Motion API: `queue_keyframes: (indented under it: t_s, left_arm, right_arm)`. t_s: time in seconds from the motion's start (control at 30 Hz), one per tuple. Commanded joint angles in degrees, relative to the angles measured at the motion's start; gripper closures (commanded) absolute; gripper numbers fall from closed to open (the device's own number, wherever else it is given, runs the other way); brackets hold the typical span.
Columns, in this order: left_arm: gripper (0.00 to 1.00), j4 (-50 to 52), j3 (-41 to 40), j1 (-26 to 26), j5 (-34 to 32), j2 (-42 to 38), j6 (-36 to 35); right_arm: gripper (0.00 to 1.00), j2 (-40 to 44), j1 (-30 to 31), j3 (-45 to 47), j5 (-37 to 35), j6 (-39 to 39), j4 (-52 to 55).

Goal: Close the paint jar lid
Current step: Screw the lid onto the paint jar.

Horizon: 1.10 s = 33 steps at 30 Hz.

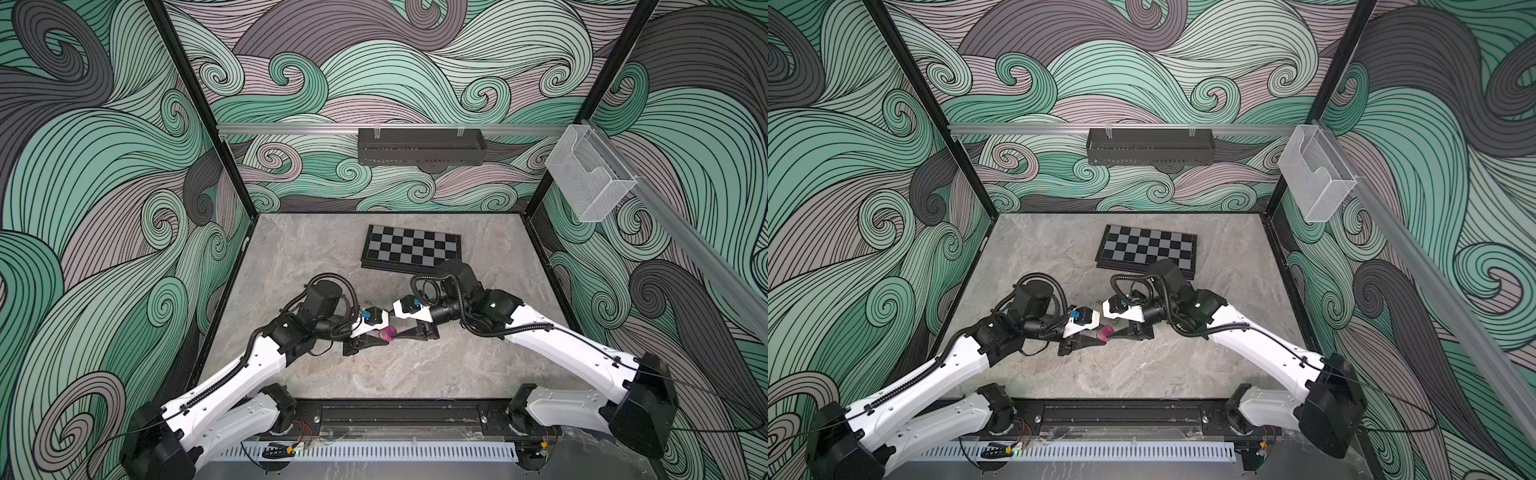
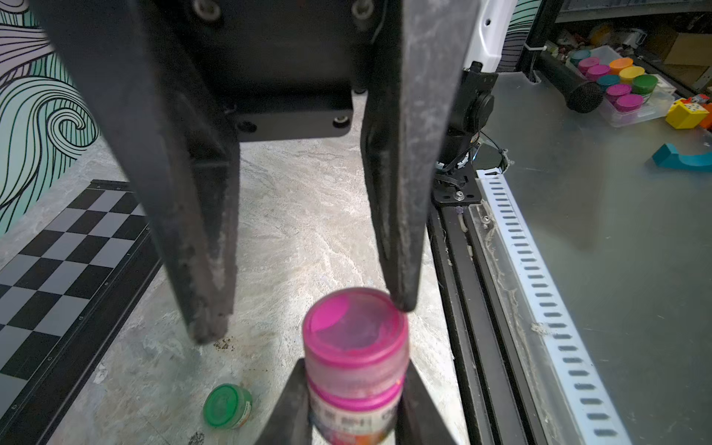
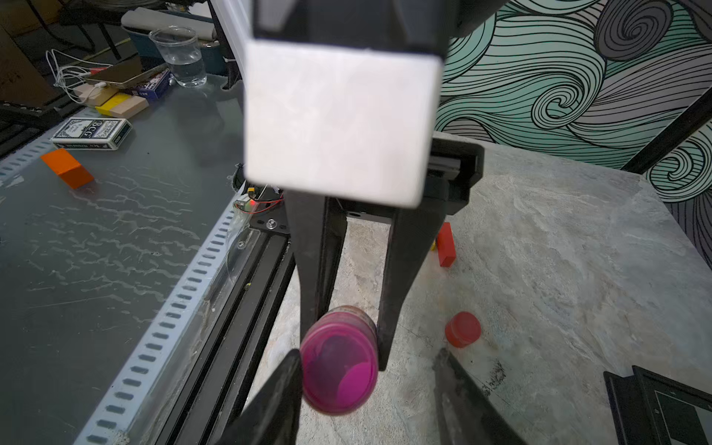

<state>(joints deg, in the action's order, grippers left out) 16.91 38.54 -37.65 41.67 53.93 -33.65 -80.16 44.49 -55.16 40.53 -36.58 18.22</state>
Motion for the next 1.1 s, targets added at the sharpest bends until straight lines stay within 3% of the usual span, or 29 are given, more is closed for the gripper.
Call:
queue_keyframes:
  t_s: [0.0, 0.27, 0.77, 0.9, 1.07]
  left_arm:
    - [0.93, -0.33, 1.99, -0.14, 0.43, -0.31, -1.42]
    - [0.93, -0.82, 1.80, -0.14, 0.04, -0.50, -1.33]
    - [0.93, -1.26, 1.62, -0.14, -0.45, -0.54, -1.24]
    - [0.93, -1.77, 1.52, -0.14, -1.49, -0.75, -1.40]
    - [0.93, -3.72, 1.12, -0.14, -5.97, -1.65, -1.44]
  right_arm:
    - [0.41, -1.02, 0.68, 0.27, -0.57, -3.08, 0.24]
    - [0.47, -1.05, 1.30, 0.40, -0.43, -3.24, 0.94]
    - [0.73, -2.54, 2.00, -0.22, -1.10, -2.22, 1.21]
    - [0.79, -2.41, 2.17, 0.05, -1.73, 1.60, 0.01]
    - [0.92, -2.43, 3.12, 0.48, -6.95, 11.69, -3.17]
